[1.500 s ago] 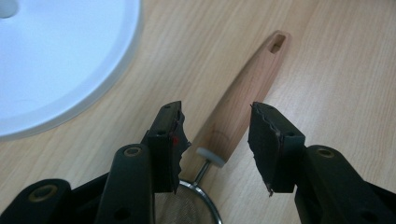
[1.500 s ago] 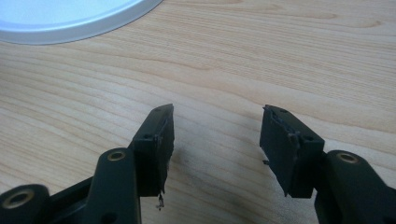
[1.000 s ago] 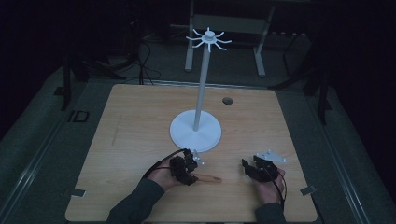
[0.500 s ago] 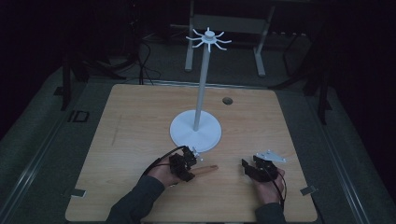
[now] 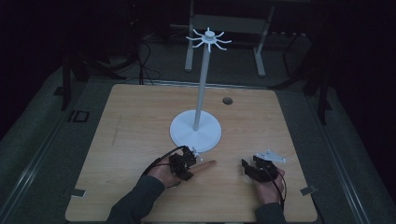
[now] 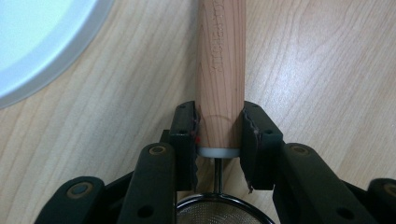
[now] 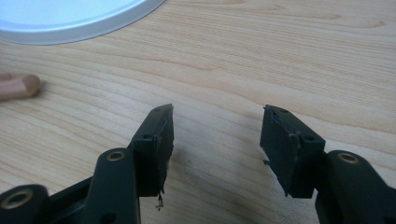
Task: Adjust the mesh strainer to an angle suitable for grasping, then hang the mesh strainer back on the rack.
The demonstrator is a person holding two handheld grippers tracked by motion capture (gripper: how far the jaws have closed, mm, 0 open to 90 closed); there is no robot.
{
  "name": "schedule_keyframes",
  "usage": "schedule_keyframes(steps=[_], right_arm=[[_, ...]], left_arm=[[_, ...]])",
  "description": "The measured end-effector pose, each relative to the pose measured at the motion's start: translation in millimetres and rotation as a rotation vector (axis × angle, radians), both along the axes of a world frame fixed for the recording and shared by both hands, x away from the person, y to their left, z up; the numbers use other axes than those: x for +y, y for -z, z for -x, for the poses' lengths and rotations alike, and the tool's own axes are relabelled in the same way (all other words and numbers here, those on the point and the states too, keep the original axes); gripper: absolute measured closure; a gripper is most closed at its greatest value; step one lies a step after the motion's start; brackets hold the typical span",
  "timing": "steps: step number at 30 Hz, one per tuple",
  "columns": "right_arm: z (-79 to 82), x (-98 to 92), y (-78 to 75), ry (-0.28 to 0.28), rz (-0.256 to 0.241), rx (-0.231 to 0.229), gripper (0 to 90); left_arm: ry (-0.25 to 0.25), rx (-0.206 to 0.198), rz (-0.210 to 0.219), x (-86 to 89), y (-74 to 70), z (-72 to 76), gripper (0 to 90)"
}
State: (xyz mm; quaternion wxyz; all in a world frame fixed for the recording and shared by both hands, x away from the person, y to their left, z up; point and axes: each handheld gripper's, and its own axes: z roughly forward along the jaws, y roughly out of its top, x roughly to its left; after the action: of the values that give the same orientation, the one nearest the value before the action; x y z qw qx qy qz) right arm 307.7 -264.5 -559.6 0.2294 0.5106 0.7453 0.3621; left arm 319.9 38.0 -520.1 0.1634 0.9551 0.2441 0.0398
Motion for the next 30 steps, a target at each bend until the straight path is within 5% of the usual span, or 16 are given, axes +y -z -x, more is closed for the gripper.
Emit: schedule_keyframes(steps=[13, 30], right_arm=[[0.0, 0.4, 0.1, -0.001, 0.003, -0.002, 44.0], [0.1, 1.0, 0.2, -0.001, 0.006, -0.001, 44.1]], left_arm=[[-0.051, -0.036, 0.065, 8.5, -10.7, -1.9, 69.3], [-0.148, -0.107, 0.202, 21.4, -32.1, -2.6, 69.3]])
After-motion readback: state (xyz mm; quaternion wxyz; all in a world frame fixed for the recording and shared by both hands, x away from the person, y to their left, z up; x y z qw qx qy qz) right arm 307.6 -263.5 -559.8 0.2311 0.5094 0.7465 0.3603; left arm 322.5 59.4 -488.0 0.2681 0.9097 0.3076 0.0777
